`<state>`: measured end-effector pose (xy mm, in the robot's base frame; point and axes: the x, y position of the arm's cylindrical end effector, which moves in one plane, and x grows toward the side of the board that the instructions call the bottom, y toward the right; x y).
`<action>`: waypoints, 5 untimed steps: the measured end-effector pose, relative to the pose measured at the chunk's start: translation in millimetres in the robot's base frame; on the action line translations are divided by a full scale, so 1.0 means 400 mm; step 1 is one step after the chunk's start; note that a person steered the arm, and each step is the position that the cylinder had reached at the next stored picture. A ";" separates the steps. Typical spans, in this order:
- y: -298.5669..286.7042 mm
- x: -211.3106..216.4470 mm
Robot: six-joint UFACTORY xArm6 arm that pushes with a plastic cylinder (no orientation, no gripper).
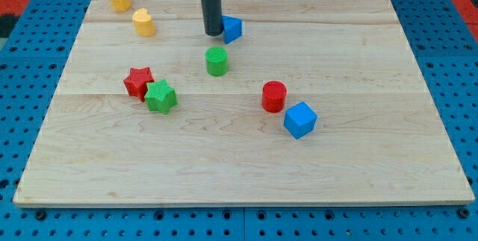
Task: Separate green star from red star
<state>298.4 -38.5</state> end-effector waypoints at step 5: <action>0.045 0.027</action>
<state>309.3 -20.6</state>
